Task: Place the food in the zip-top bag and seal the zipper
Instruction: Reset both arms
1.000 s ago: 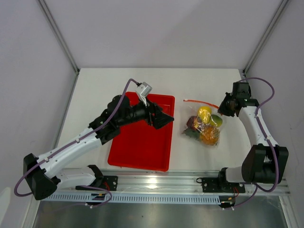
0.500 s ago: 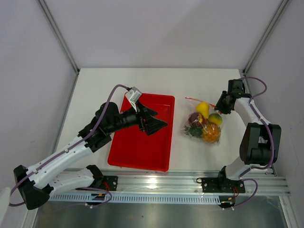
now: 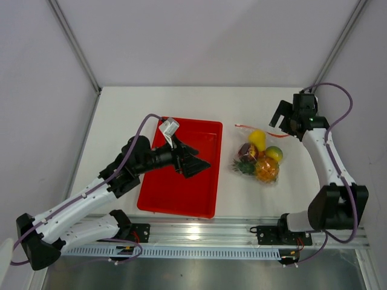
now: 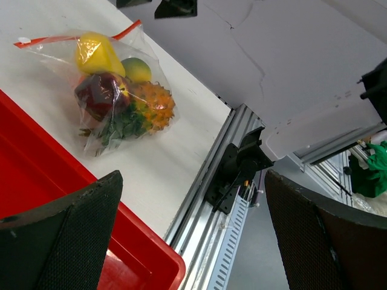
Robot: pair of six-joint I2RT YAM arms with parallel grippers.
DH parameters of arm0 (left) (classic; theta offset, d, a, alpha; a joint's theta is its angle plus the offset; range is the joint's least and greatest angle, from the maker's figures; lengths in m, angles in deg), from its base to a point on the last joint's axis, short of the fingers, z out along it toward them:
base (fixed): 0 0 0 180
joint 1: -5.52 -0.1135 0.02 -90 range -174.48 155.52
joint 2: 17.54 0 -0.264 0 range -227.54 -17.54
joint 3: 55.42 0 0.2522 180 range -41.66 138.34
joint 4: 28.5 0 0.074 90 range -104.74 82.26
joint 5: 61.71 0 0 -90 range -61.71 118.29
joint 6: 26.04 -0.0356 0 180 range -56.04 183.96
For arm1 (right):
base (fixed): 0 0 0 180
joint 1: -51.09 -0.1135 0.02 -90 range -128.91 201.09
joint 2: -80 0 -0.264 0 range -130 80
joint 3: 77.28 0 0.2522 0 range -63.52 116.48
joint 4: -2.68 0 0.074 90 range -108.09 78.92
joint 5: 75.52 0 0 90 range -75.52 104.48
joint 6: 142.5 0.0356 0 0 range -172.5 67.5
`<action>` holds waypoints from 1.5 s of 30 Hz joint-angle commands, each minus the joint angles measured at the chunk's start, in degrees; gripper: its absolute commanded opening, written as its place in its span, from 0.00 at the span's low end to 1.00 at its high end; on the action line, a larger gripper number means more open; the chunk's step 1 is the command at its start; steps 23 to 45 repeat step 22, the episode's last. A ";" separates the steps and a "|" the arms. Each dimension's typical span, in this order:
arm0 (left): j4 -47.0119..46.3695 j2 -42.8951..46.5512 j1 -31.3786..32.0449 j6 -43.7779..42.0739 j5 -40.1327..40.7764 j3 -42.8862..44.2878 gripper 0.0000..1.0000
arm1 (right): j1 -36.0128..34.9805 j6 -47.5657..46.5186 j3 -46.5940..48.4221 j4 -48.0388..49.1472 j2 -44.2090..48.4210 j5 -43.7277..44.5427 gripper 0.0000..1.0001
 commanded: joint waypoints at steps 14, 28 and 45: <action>-0.38 10.12 0.09 6.96 0.93 -11.92 0.99 | -19.23 14.04 -14.12 -12.53 38.18 3.11 0.99; -4.67 22.41 -0.09 14.42 3.14 -24.56 0.99 | -19.32 18.17 -20.98 -14.21 54.80 0.12 0.99; -4.67 22.41 -0.09 14.42 3.14 -24.56 0.99 | -19.32 18.17 -20.98 -14.21 54.80 0.12 0.99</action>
